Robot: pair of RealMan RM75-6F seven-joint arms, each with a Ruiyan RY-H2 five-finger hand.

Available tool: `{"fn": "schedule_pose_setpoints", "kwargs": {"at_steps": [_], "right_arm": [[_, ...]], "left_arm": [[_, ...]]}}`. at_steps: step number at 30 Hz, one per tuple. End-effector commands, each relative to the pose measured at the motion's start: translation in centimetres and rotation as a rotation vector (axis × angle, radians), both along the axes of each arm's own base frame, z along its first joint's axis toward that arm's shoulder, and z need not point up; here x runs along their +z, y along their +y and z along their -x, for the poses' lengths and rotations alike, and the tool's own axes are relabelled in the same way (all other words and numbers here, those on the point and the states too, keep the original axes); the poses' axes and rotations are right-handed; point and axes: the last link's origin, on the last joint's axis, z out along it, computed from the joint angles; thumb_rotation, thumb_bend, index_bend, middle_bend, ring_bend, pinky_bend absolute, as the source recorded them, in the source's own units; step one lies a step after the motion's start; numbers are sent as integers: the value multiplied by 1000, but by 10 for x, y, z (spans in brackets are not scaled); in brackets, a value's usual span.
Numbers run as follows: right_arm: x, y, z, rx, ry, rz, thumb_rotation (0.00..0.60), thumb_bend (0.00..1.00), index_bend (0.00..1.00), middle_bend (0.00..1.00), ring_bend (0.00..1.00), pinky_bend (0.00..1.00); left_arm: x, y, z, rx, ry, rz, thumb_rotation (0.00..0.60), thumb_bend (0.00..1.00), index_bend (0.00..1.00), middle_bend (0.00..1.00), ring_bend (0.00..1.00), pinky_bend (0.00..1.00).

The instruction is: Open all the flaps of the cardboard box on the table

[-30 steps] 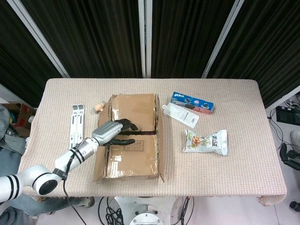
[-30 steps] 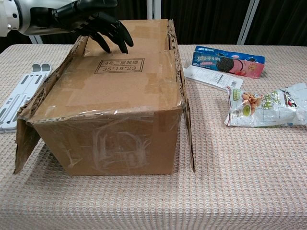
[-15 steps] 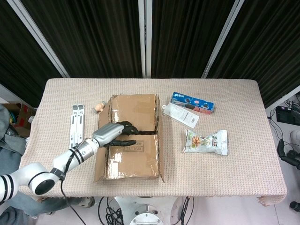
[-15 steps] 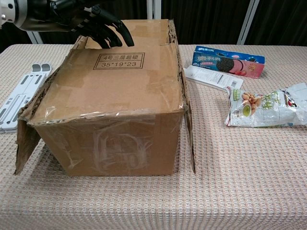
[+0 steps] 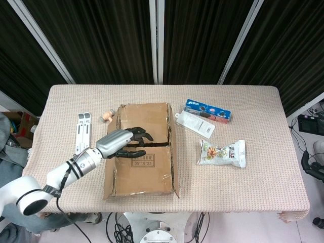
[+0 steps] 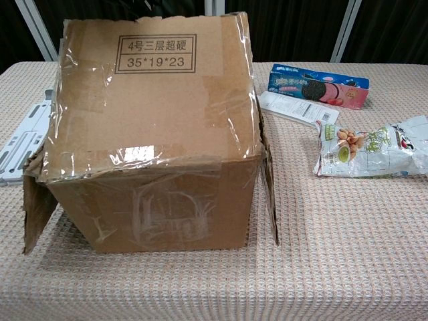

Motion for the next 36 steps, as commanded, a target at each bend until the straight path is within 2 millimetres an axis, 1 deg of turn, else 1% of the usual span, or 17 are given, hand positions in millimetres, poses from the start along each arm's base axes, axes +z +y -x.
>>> {"fn": "schedule_pose_setpoints", "kwargs": {"at_steps": [1,6,9,12,18,23,26,29,32,36], "right_arm": [[0,-1,0,3,-3,-2,600,508,0,7,0,0],[0,-3,-2,13,-9,-1,600,508,0,8,0,0],[1,-3,-4,22,-14,7,600,508,0,7,0,0],[2,-3,-5,26,-19,9,600,508,0,8,0,0],[-1,-3,-8,39,-21,2,600,508,0,8,0,0],[-4,-1,-11,50,-19,-6,600,509,0,7,0,0],[-4,0,-12,54,-15,-8,600,510,0,8,0,0],[-5,2,-12,56,-13,-10,600,510,0,8,0,0],[-5,4,-11,55,-9,-10,600,511,0,8,0,0],[-4,7,-9,53,-3,-13,600,511,0,8,0,0]], "left_arm": [[14,-7,-6,-6,-31,-2,0,0,200,484,121,180],[32,-22,-6,-6,-28,24,0,0,144,479,121,181],[43,-35,-4,31,-54,75,0,0,124,484,125,181],[49,-48,0,58,-63,130,0,0,107,487,134,180],[63,-63,7,78,-121,201,0,0,84,487,139,180],[64,-80,14,100,-143,310,0,0,84,487,143,181],[63,-88,19,111,-154,393,10,0,83,487,143,181],[66,-87,22,102,-149,414,24,0,83,487,143,181],[68,-83,24,100,-147,399,23,0,83,484,143,181],[71,-70,27,109,-165,327,25,0,83,424,143,181]]}}
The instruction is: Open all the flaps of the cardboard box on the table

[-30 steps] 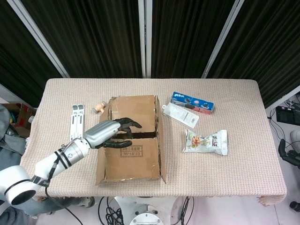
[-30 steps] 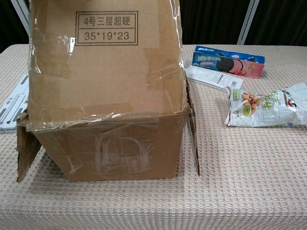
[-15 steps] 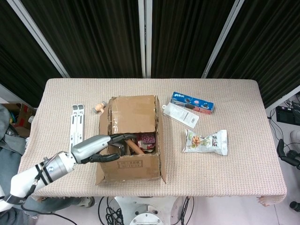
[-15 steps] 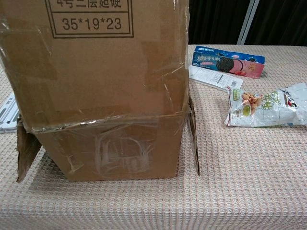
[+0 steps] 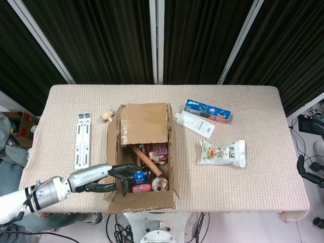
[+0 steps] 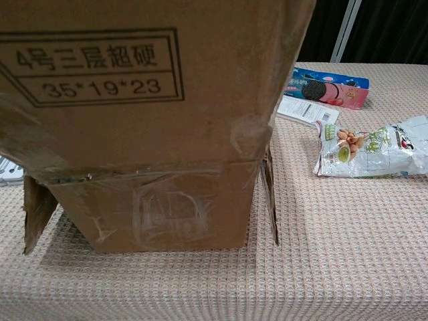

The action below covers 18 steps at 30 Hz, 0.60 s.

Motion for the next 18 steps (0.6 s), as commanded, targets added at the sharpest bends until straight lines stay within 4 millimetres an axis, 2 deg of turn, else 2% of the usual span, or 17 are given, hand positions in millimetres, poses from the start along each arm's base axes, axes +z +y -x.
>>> {"fn": "schedule_pose_setpoints", "kwargs": {"at_steps": [1,4,6,8,9,13,15,18], "right_arm": [[0,1,1,1,3,-2,600,512,0,8,0,0],[0,2,2,-1,2,-3,600,513,0,8,0,0],[0,1,2,-2,4,-5,600,513,0,8,0,0],[-2,0,1,-4,13,-12,600,519,0,7,0,0],[-3,-1,0,-6,25,-13,600,520,0,7,0,0],[-10,-5,-14,21,92,-23,600,502,0,4,0,0],[-12,-10,-29,52,146,-19,600,492,0,0,0,0],[-16,-16,-56,102,226,-7,600,469,0,0,0,0]], "left_arm": [[3,12,4,13,-8,-76,23,0,83,412,143,181],[0,16,7,41,-10,-104,18,0,83,408,142,180],[0,23,11,48,0,-153,27,0,83,366,141,181],[3,31,17,34,26,-257,91,0,84,291,133,181],[5,36,20,24,45,-322,154,0,88,243,126,181],[8,50,42,-49,182,-667,310,0,104,169,122,181],[7,53,55,-81,277,-837,360,0,107,147,118,182],[6,52,77,-82,403,-1005,362,0,107,130,104,182]]}}
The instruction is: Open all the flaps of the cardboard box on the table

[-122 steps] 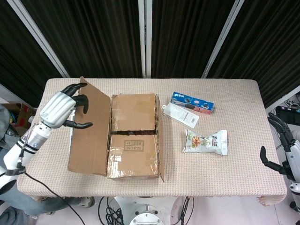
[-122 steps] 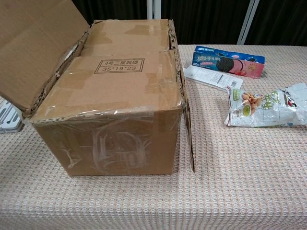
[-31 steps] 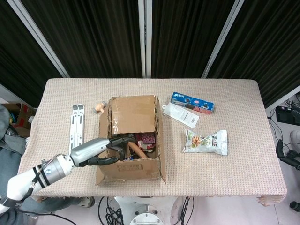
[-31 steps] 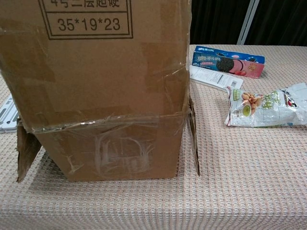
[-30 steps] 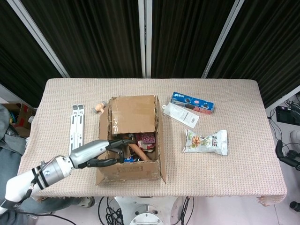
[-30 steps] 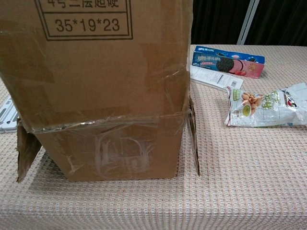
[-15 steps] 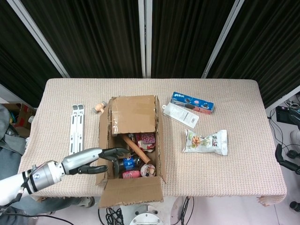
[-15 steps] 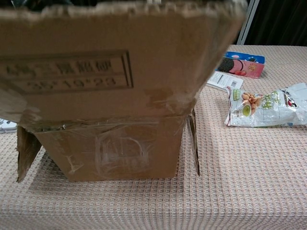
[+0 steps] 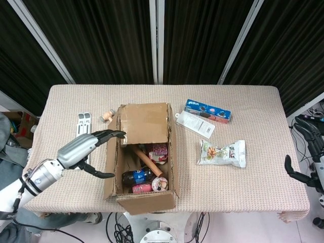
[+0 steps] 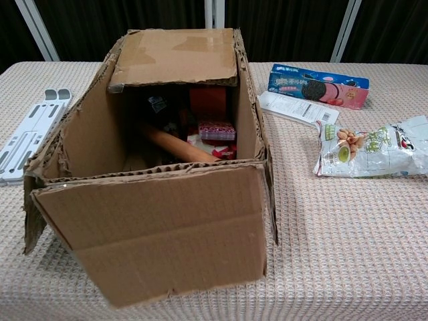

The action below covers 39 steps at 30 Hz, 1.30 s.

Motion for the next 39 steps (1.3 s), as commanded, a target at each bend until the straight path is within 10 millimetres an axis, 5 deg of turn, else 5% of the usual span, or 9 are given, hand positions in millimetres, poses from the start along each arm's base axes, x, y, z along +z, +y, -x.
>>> {"fn": "schedule_pose_setpoints", "kwargs": {"at_steps": [1,7,17,21,29,39], "right_arm": [[-7,-11,-43,79,125,6,600,434,0,0,0,0],[-26,-31,-111,97,308,7,600,24,0,0,0,0],[-96,-76,-217,180,474,-28,600,0,0,0,0,0],[-134,-91,-251,187,499,-51,600,0,0,0,0,0],[-211,-104,-287,130,591,-86,600,0,0,0,0,0],[-273,-109,-293,89,681,-50,600,0,0,0,0,0]], "left_arm": [[2,12,57,68,237,-517,362,0,107,129,101,182],[15,2,106,155,428,-689,291,0,104,73,62,180],[29,-37,169,241,536,-778,351,0,51,63,59,180],[31,-52,187,272,558,-776,435,0,36,57,59,180],[37,-71,207,309,559,-790,513,0,29,54,59,180],[42,-81,224,345,551,-798,515,0,29,53,59,180]]}}
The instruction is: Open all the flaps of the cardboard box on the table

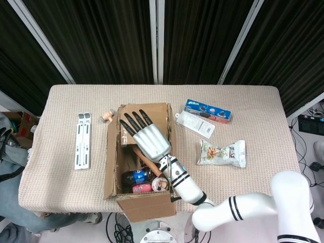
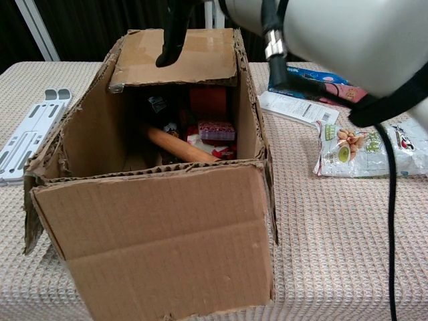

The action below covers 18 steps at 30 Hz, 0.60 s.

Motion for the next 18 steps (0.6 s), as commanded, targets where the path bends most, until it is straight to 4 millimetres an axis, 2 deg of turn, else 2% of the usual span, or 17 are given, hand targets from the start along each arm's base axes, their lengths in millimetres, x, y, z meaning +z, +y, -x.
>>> {"fn": "schedule_pose_setpoints", "kwargs": {"at_steps": [1,9,18], "right_arm": [[-20,-2,0,-6,38,27,600,0,0,0,0,0],[-44,-9,5,-45,65,12,600,0,0,0,0,0],[-57,-21,9,-73,104,24,600,0,0,0,0,0]], "left_arm": [[0,-2,6,11,-9,2,518,0,29,53,59,180],[2,-4,12,8,-28,-3,518,0,29,54,59,180],[0,-5,18,19,-35,5,518,0,29,53,59,180]]}}
